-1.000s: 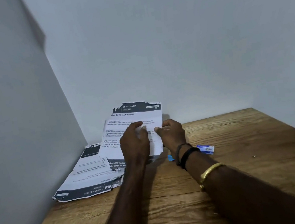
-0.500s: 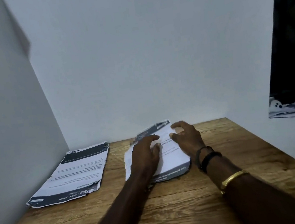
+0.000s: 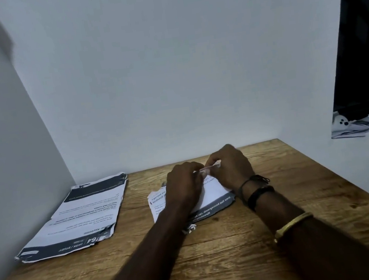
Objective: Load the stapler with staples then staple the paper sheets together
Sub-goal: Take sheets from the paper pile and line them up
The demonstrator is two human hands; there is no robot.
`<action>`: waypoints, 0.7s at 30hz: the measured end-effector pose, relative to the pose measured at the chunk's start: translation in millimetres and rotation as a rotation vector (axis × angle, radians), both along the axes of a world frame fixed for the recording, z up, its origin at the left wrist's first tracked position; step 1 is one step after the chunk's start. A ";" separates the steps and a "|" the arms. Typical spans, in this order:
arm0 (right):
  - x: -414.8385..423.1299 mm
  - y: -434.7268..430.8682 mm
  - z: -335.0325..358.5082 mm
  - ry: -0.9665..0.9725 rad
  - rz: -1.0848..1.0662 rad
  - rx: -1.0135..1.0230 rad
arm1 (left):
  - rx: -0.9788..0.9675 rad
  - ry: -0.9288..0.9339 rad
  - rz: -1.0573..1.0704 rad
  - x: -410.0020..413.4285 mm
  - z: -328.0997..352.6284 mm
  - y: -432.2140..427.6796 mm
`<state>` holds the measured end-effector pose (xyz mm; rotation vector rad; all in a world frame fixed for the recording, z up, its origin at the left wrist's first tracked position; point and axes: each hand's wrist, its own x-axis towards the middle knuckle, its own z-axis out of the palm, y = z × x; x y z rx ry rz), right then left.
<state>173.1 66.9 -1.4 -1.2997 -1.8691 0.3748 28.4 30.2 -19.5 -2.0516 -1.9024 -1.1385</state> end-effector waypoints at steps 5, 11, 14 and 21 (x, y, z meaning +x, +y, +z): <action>2.2 -3.6 4.9 0.083 0.029 0.121 | 0.101 0.032 0.062 -13.6 7.4 -0.4; 2.1 -4.8 6.6 0.258 -0.048 0.193 | 0.227 -0.076 0.290 -49.5 17.0 -5.3; 0.9 -5.9 7.0 0.349 -0.016 0.232 | 0.294 -0.295 0.321 -65.0 9.4 -5.8; -1.9 -4.6 6.0 0.392 0.138 0.268 | 0.163 -0.876 0.275 -66.9 10.7 -2.1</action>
